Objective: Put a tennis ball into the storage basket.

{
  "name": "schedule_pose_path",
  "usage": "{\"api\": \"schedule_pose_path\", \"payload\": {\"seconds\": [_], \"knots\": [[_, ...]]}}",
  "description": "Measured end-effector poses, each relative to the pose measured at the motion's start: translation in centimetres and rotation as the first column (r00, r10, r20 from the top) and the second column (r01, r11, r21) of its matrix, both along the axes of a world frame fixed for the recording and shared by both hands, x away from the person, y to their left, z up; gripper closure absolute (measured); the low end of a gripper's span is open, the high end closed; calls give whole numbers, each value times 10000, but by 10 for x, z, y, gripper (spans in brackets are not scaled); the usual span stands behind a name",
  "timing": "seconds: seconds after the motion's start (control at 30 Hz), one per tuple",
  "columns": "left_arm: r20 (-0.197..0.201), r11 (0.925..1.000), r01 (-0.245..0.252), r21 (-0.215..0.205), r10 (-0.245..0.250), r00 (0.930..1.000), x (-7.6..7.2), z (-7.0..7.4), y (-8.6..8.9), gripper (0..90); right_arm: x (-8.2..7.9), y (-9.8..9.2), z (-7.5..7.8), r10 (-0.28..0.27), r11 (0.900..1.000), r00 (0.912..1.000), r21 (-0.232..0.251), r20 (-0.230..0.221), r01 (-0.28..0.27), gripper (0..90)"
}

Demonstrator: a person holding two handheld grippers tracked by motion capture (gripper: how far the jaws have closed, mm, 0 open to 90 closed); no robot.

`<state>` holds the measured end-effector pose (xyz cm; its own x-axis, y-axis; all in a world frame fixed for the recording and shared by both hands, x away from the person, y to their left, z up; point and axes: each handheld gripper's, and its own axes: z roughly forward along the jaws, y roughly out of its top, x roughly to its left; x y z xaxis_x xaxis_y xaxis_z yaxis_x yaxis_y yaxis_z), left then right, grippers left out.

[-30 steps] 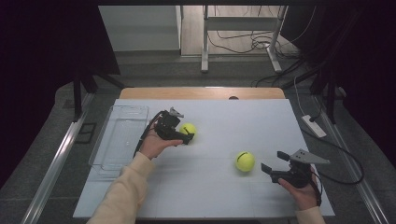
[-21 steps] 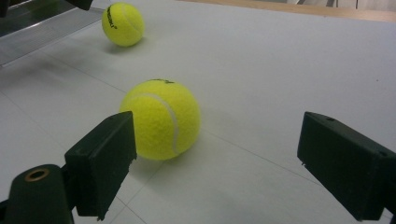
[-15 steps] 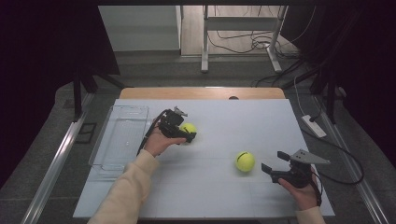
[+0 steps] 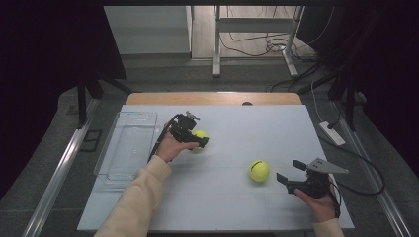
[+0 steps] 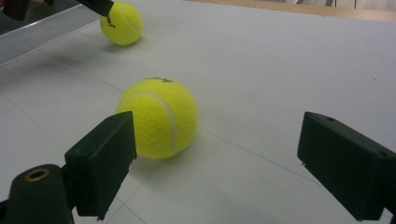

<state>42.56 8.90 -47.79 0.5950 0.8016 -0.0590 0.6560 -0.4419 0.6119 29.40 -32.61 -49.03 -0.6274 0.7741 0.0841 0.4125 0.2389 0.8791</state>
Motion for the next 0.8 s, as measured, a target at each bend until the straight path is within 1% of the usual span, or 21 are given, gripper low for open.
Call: {"api": "schedule_pose_path", "payload": {"seconds": [0.17, 0.33, 0.5, 0.7, 0.8], "knots": [[-117, 10000, -36, -27, 36, 9999, 4, -4, -2, 75, 0, 0, 0, -4, 10000, 10000, -1, 7, 4, 117], [-314, 9998, -37, -195, 31, 9995, 8, -8, -2, 75, 0, 1, -1, 9, 10000, 10000, 4, -13, -9, 117], [-444, 9998, -117, -130, 111, 9989, 12, -13, -3, 72, 0, 0, -1, -7, 10000, 10000, -19, -25, 7, 117], [-594, 10000, -68, -26, 67, 9982, 14, -19, -6, 69, 0, 0, -1, -14, 10000, 10000, -11, -23, 14, 117], [-697, 9999, -100, -54, 96, 9975, 15, -22, -7, 69, 1, -1, -1, -23, 10000, 10000, -8, -20, 23, 117]]}}
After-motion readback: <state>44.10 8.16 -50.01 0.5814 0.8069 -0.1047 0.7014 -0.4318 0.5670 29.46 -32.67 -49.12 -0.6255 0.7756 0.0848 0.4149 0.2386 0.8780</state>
